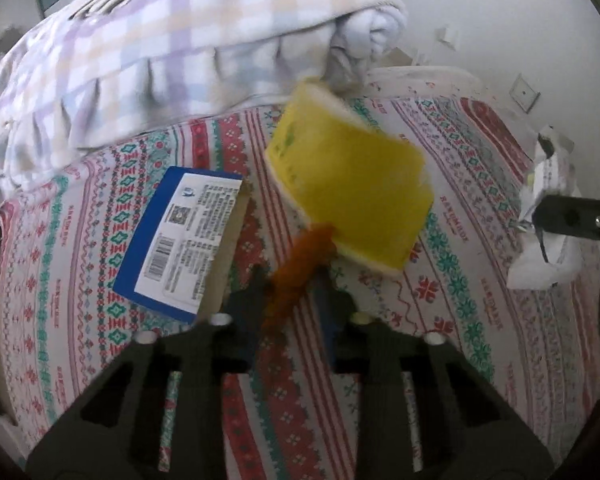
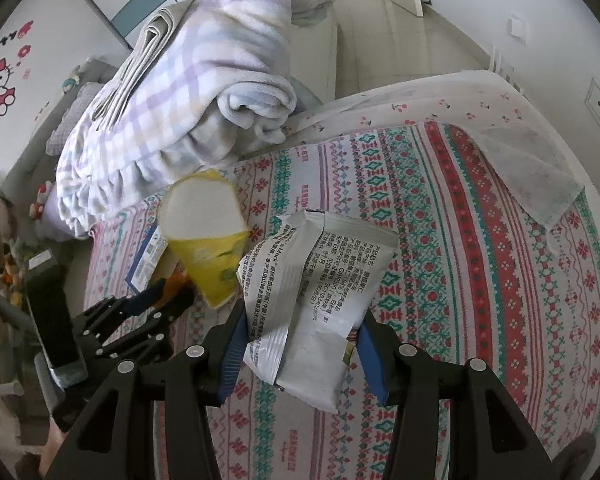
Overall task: Collect trash
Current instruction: 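Grasp the white paper bag with the right gripper while the left gripper grasps the orange scrap, then carry the orange scrap to the wastebasket and open the left gripper while the right gripper holds the paper bag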
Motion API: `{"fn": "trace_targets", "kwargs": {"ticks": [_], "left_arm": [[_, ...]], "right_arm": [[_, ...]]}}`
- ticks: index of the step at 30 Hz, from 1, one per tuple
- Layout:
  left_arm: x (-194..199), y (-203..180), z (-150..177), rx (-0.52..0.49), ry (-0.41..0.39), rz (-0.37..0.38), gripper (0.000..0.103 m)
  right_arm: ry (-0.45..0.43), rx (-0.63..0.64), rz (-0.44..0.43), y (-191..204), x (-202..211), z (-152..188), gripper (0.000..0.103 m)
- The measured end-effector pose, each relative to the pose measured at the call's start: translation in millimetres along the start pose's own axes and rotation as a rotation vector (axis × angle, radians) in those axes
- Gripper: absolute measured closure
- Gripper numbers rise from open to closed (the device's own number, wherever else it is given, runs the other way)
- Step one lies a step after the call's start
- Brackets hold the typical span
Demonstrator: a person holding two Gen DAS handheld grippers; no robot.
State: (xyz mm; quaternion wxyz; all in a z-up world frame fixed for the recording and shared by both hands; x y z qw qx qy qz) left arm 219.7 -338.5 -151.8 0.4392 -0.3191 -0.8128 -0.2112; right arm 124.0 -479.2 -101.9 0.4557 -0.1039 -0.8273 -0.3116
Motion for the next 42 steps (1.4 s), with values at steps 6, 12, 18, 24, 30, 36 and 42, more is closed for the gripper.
{"fn": "trace_targets", "kwargs": {"ticks": [6,12,18,24,30,36,42], "left_arm": [[16,4,10,0.084,0.012,0.021,0.089],[47,11,35,0.145,0.037,0.042,0.089],[89,37,69,0.184,0.037,0.015,0.089],[131,81,105,0.265,0.028,-0.029,0.089],[160,128,132,0.359,0.014,-0.074,0.089],[180,176,161,0.447,0.007,-0.122,0.089],[194,223,193,0.536,0.012,-0.174,0.089]], "right_arm": [[-0.019,-0.008,-0.014,3,14,0,0.052],[-0.031,-0.016,-0.056,15,34,7,0.052],[-0.026,0.013,-0.096,40,49,19,0.052],[-0.023,0.099,-0.117,82,56,39,0.052],[0.015,0.174,-0.136,128,42,63,0.052],[0.086,0.252,-0.163,184,9,90,0.052],[0.128,0.306,-0.182,233,-17,113,0.052]]}}
Point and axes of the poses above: each gripper's, at about its wrist camera, not at the fingertips, and x roughly against the way its jaws point, y to its left, z to its underside, the point moved 7 cm from there along -x, roughly the way its jaws point, and after that the axes turned 5 degrees about -z, right-handed, at the moved point
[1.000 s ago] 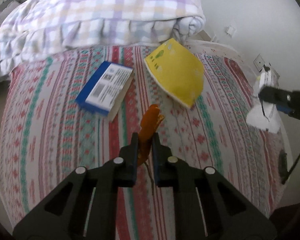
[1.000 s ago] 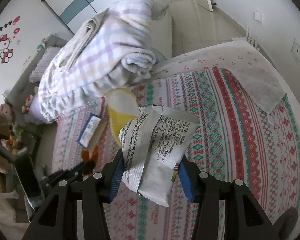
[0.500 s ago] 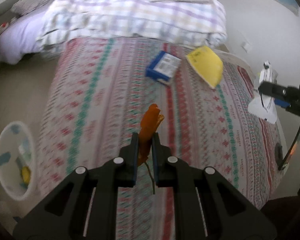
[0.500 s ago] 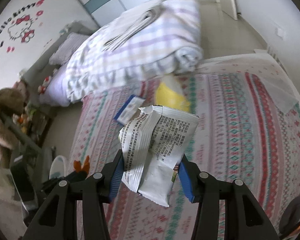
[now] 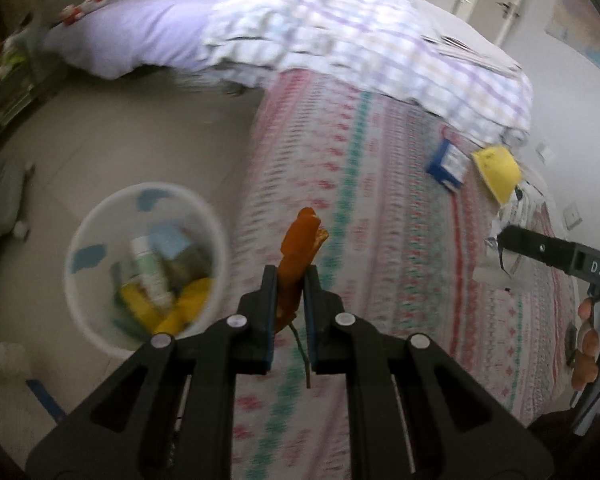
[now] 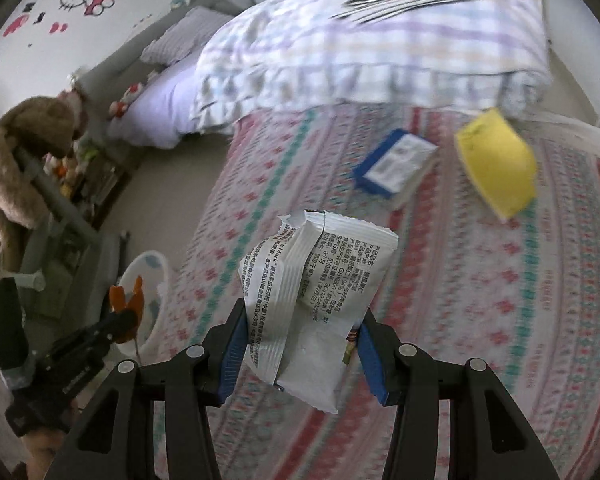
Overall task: Collect trash
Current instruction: 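Carry the orange scrap to the wastebasket and open the left gripper while the right gripper holds the paper bag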
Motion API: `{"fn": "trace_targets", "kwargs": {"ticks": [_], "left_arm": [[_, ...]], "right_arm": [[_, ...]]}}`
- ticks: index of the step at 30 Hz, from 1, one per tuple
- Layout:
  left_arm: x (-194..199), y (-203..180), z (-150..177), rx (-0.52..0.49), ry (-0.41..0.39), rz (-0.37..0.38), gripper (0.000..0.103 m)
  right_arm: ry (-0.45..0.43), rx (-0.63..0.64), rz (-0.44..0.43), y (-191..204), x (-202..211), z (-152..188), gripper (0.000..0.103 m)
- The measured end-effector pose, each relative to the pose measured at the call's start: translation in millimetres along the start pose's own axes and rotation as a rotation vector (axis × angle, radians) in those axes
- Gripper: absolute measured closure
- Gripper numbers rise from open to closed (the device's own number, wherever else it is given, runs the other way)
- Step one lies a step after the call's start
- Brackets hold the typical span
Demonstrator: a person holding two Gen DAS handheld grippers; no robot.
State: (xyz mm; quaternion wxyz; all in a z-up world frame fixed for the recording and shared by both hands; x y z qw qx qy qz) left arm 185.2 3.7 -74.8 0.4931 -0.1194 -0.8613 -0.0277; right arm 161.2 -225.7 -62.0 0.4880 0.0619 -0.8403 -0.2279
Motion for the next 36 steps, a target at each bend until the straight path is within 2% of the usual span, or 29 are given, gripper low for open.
{"fn": "trace_targets", "kwargs": {"ticks": [8,13,15,16,17,23,31,36], "left_arm": [[-1,78,8,0.163,-0.015,-0.064,0.088],[-6,106,9,0.230,-0.043,-0.087,0.088],[-10,115,9,0.263,-0.050,-0.093,0.074],[-12,119,9,0.287,-0.046,-0.096,0.053],[-12,122,9,0.307,-0.054,-0.098,0.037],[-9,137,11,0.323,-0.068,-0.155,0.022],[-1,162,25,0.267,-0.038,-0.324,0.013],[5,178,36,0.278,-0.018,-0.342,0.012]], "right_arm": [[0.045,0.082,-0.041,62,-43,8,0.052],[0.075,0.121,-0.069,94,-67,18,0.052],[0.079,0.134,-0.083,107,-75,20,0.052],[0.080,0.138,-0.088,111,-78,21,0.052],[0.081,0.141,-0.091,113,-80,21,0.052],[0.091,0.154,-0.092,123,-96,22,0.052],[0.098,0.194,-0.102,135,-118,18,0.052],[0.108,0.199,-0.135,147,-132,16,0.051]]}}
Point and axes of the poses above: each gripper's, at about its wrist camera, not at the fingertips, and x roughly against the way its jaws point, y to its left, z to its underside, the point moved 7 cm from there along -x, roughly the way its jaws point, and after that the axes turned 5 degrees about -z, right-handed, at the moved point
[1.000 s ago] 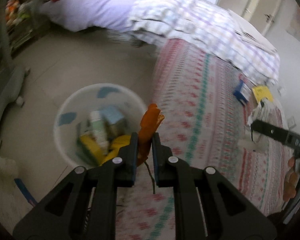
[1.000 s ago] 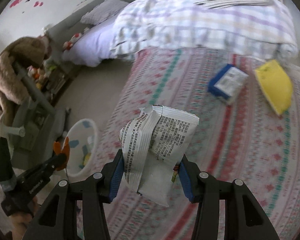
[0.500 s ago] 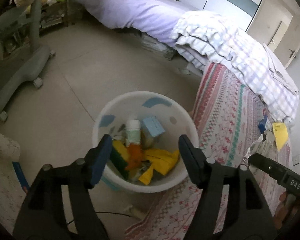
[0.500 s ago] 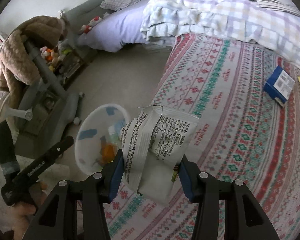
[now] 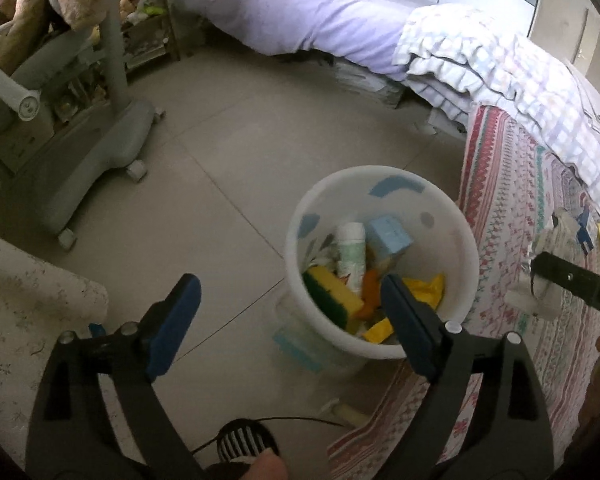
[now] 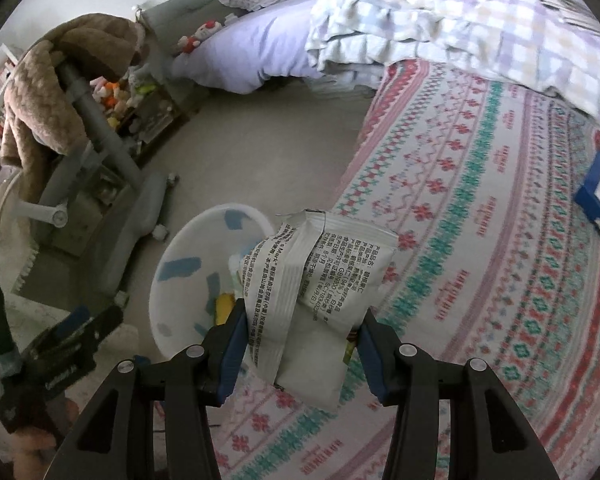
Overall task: Collect trash
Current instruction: 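Carry the orange scrap to the wastebasket and open the left gripper while the right gripper holds the paper bag, then lower the white paper bag over the wastebasket and open the right gripper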
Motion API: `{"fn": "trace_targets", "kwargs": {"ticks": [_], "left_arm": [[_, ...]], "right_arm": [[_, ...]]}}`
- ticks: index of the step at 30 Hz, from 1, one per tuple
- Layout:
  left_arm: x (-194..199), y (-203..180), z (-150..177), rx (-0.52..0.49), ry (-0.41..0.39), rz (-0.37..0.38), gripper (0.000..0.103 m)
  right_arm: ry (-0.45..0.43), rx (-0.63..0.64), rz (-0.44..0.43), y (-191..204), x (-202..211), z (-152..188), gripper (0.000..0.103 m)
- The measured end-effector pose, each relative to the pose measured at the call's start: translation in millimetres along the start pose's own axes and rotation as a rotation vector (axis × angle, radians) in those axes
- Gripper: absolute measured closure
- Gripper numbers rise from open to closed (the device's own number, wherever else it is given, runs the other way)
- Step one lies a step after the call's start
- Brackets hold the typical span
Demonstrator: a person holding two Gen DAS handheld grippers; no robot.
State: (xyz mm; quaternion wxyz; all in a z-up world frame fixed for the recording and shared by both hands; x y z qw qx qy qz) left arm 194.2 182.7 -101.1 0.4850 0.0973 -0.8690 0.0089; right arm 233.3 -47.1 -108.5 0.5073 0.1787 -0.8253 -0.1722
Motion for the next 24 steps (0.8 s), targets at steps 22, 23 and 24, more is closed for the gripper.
{"fn": "trace_targets", "kwargs": {"ticks": [22,23,24], "left_arm": [[0,39,10,0.044,0.015,-0.025,0.009],[-1,40,11,0.041,0.016,-0.026,0.009],[0,40,11,0.041,0.017,-0.025,0.009]], "right_arm": [[-0.061,0.079,-0.120,63,-35,-7,0.023],[-0.058,0.091,-0.117,65,-34,-7,0.023],[-0.057,0.104,-0.105,66,-34,-7,0.023]]}}
Point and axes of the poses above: each gripper's, at about its wrist camera, not at the fingertips, and x roughly against the way its jaws point, y to its left, z to its underside, the point moved 7 cm from there along -x, roughly the way its jaws point, and after that the axes turned 5 degrees about -z, right-handed, at the moved point
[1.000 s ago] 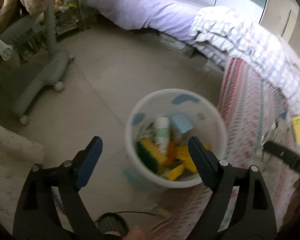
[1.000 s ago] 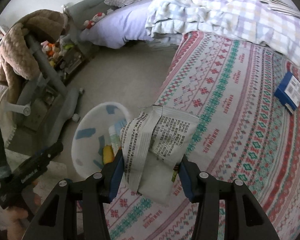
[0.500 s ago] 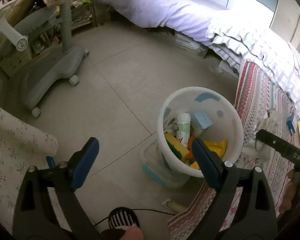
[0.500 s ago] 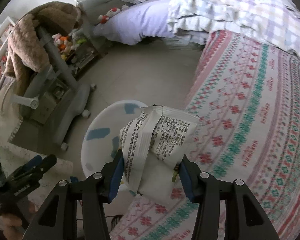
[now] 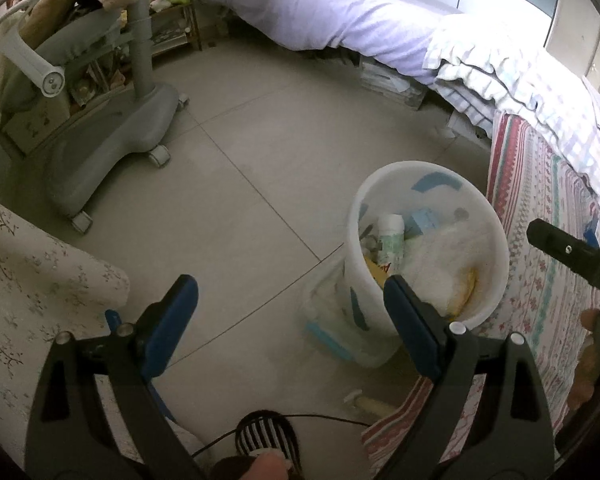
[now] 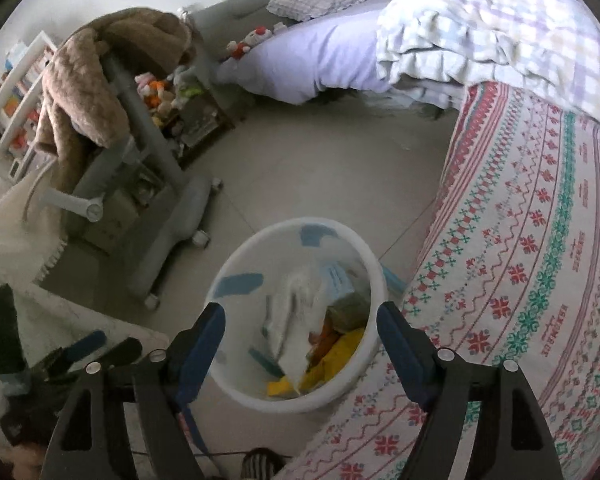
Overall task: Collect trash
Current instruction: 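Lower the white paper bag over the wastebasket and open the right gripper, then grasp the yellow paper cup with the right gripper while the left gripper grasps the blue box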
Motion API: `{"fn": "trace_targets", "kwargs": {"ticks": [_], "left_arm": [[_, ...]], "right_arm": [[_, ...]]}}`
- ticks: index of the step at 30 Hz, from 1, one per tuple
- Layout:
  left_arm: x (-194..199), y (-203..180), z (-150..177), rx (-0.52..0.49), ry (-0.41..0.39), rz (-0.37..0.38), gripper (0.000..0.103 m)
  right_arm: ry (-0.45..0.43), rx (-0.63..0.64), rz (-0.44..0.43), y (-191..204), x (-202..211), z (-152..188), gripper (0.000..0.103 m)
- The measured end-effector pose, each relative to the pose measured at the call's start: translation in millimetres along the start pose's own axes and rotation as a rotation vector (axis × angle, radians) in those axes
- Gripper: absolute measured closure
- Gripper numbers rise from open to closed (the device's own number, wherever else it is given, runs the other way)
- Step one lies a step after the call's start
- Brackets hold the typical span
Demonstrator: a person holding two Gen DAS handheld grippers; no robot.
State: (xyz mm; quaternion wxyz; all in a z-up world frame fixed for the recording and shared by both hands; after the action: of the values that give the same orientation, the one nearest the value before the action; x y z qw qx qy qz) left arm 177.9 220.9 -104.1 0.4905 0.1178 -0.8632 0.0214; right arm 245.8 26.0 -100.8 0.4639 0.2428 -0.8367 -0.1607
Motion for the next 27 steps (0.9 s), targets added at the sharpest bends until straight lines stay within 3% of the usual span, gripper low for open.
{"fn": "trace_targets", "kwargs": {"ticks": [11,15,18,23,27], "left_arm": [[5,-16,1,-0.017,0.008,0.041,0.009],[8,-30,2,-0.044,0.010,0.068,0.009],[10,-42,5,-0.080,0.013,0.075,0.001],[18,-64,6,-0.137,-0.006,0.080,0.001],[24,-82,6,-0.155,-0.011,0.093,0.001]], "right_arm": [[0.041,0.057,0.127,-19,32,23,0.023],[0.048,0.007,0.168,-41,54,27,0.023],[0.062,-0.013,0.176,-56,70,32,0.023],[0.080,0.026,0.291,-85,96,41,0.023],[0.093,-0.010,0.308,-112,117,51,0.020]]}}
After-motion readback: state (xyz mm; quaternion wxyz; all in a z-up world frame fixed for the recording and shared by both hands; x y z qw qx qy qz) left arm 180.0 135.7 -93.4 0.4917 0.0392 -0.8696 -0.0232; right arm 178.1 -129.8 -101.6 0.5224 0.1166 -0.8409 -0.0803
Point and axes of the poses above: each gripper's, at about its wrist camera, not at the fingertips, and x roughly against the way its jaws point, y to its left, z to its underside, the point moved 7 cm from there along -x, roughly the way its jaws point, and after that the axes turned 5 degrees about -z, right-handed, at the moved point
